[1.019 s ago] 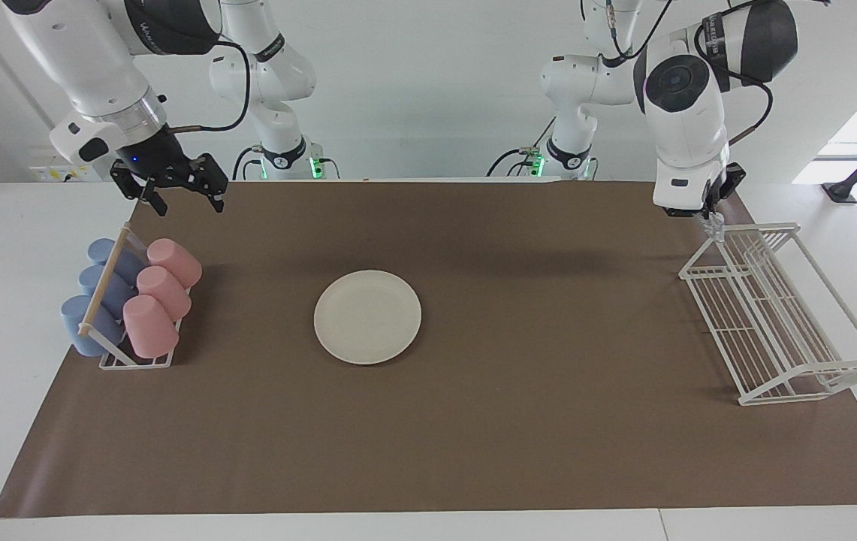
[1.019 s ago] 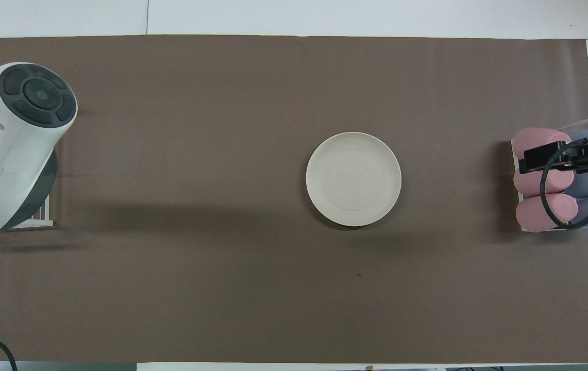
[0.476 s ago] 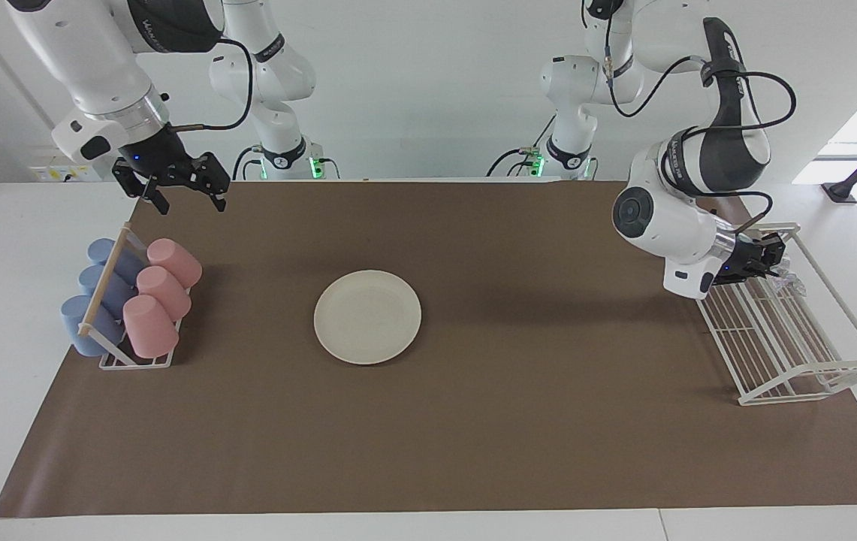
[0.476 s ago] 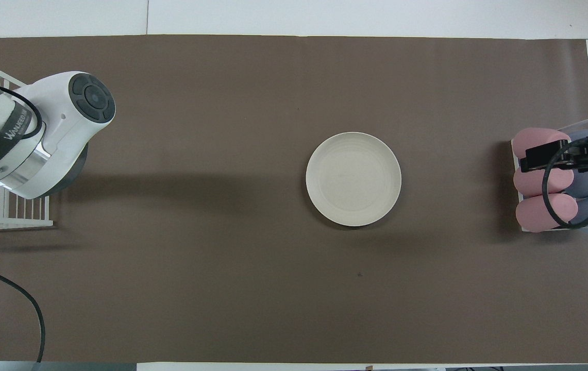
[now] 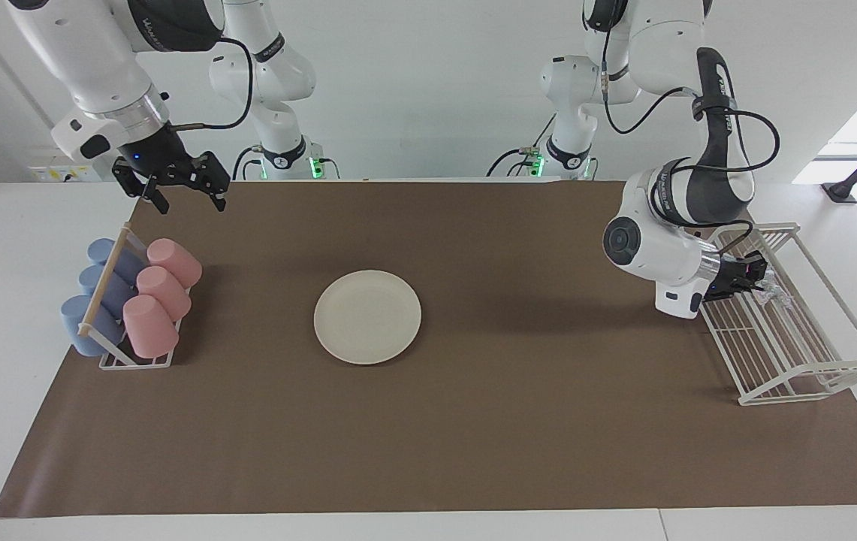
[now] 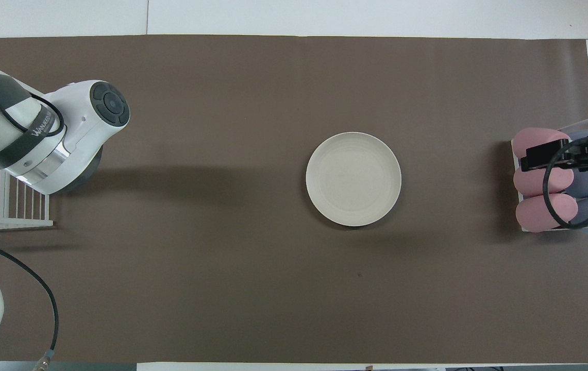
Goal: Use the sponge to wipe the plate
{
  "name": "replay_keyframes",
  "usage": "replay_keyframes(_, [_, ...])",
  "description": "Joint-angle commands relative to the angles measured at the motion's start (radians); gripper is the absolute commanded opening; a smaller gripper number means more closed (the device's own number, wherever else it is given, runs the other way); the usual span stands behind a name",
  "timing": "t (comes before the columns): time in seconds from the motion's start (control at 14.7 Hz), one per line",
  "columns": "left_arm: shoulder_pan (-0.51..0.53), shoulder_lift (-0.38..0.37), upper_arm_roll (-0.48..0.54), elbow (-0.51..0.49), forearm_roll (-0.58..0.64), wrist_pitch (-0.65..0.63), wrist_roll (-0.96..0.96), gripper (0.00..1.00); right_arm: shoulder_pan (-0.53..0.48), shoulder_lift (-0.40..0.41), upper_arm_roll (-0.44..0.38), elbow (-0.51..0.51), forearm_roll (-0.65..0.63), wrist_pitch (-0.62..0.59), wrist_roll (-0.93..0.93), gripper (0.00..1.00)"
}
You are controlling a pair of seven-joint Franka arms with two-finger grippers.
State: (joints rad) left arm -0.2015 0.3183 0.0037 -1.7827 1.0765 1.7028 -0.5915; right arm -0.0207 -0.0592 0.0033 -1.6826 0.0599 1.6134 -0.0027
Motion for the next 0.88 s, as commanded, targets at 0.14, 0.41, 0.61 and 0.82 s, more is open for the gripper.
replay_keyframes(0.14, [0.019,-0.018,-0.005,-0.034,0.019,0.044,-0.024,0.39,-0.016,0.006,0.015,0.015,-0.038,-0.015,0.016,1.0])
replay_keyframes(0.41, [0.017,-0.019,-0.005,-0.026,0.005,0.043,-0.021,1.0,-0.015,0.004,0.015,0.015,-0.066,-0.044,0.015,1.0])
replay_keyframes(0.61, [0.017,-0.024,-0.005,-0.018,-0.001,0.043,-0.017,1.0,-0.015,0.004,0.015,0.014,-0.068,-0.046,0.016,1.0])
replay_keyframes(0.82, [0.017,-0.027,-0.005,0.038,-0.102,0.032,-0.014,1.0,-0.015,0.004,0.015,0.014,-0.078,-0.047,0.018,1.0])
